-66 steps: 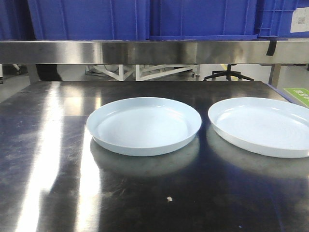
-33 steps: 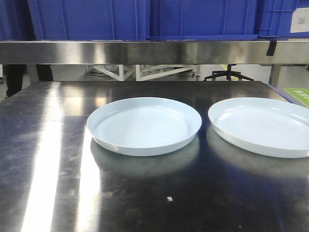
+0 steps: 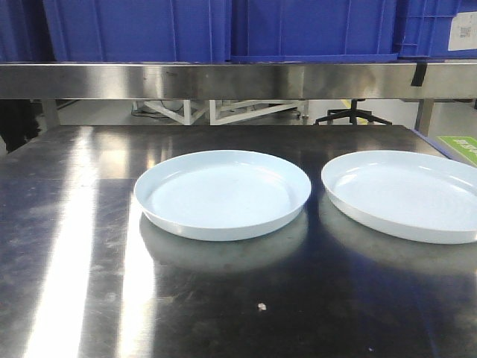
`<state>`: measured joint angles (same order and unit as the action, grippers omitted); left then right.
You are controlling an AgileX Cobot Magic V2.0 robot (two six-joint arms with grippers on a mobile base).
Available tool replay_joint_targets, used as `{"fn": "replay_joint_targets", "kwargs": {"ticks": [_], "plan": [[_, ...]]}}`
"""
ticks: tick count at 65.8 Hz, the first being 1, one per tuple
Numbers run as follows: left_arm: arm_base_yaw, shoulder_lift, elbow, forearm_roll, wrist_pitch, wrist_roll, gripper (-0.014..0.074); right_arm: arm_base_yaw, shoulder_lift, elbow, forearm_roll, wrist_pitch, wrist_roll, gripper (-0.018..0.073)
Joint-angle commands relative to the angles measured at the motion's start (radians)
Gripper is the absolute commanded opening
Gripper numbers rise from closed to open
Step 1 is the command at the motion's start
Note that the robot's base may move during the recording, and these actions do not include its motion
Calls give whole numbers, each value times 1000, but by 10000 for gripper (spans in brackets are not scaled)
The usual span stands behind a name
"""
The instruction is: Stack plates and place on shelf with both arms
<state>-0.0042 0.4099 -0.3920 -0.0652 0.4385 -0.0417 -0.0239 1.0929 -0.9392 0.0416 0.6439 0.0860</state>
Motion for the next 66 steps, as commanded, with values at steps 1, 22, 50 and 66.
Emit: {"fn": "replay_joint_targets", "kwargs": {"ticks": [1,22,50,66], "plan": [[-4,-45,9,-6,-92,-5,87,-4,-16,-38,-7,-58,-7,519],[-4,-65,21,71,-76,-5,87,-4,-16,-38,-7,-58,-7,519],[-4,-65,21,71,-76,-5,86,-4,-16,-38,-7,-37,-7,88],[-4,-65,21,71,-76,-5,83,-4,-16,-38,-5,-1,-7,58]]}}
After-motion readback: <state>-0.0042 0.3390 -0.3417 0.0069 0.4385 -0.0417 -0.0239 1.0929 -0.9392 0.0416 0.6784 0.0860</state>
